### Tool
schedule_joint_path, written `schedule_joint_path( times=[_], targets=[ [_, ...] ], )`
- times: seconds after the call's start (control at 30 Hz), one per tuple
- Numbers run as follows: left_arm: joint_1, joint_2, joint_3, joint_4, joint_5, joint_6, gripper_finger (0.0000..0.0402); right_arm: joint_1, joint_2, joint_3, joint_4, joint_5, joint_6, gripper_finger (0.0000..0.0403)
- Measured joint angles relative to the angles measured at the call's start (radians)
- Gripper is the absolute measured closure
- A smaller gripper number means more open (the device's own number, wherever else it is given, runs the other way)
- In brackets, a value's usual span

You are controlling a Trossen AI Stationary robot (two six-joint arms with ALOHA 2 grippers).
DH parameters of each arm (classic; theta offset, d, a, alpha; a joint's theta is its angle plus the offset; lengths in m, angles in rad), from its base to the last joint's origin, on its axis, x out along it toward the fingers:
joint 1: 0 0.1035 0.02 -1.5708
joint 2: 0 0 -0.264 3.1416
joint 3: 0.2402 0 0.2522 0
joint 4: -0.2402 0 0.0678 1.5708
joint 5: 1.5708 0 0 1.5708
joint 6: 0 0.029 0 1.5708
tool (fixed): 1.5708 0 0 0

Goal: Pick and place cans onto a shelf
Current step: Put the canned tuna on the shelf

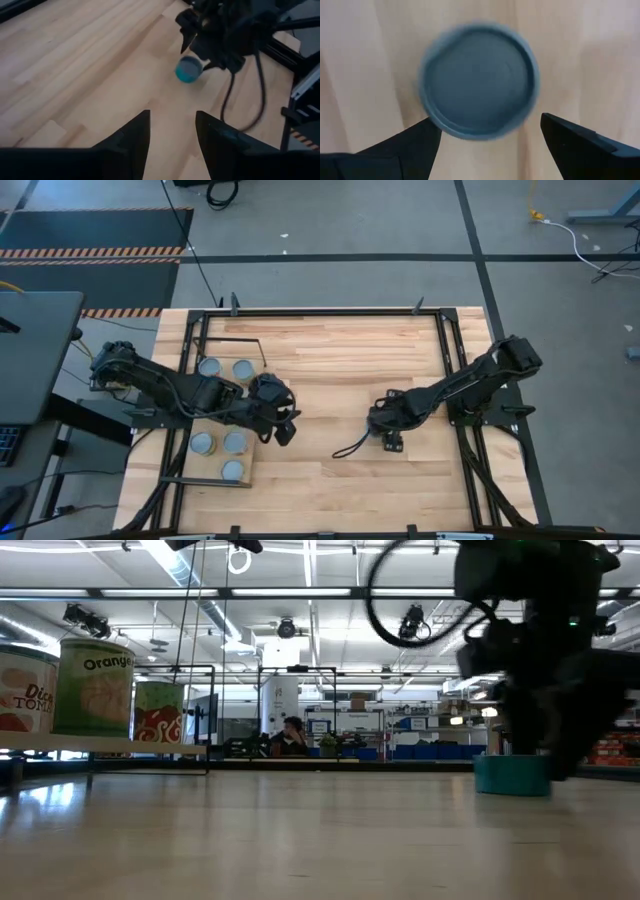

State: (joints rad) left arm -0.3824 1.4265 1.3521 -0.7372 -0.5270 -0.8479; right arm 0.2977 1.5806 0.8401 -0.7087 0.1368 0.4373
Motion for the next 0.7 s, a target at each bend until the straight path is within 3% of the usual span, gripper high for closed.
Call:
schedule_joint_path(
  times=[0.13, 0.3, 0.57, 0.7],
  targets=[
    [0.010, 0.000, 0.016, -0.001, 0.000, 0.002, 0.0237, -0.006, 0.023, 0.057, 0.119, 0.082, -0.094, 0.0057],
    [0.010, -0.001, 0.068, -0.018, 0.001, 0.007, 0.0237, -0.022, -0.009, 0.148, 0.200, 0.078, -0.191, 0.0057],
    [-0.018, -0.009, 0.149, -0.247, -0.002, -0.038, 0.0237, -0.018, -0.086, 0.175, -0.066, 0.082, -0.142, 0.0063],
    [-0.044, -0.016, 0.149, -0.308, -0.008, -0.081, 0.0237, -0.018, -0.074, 0.172, -0.166, 0.067, -0.123, 0.0108]
  ],
)
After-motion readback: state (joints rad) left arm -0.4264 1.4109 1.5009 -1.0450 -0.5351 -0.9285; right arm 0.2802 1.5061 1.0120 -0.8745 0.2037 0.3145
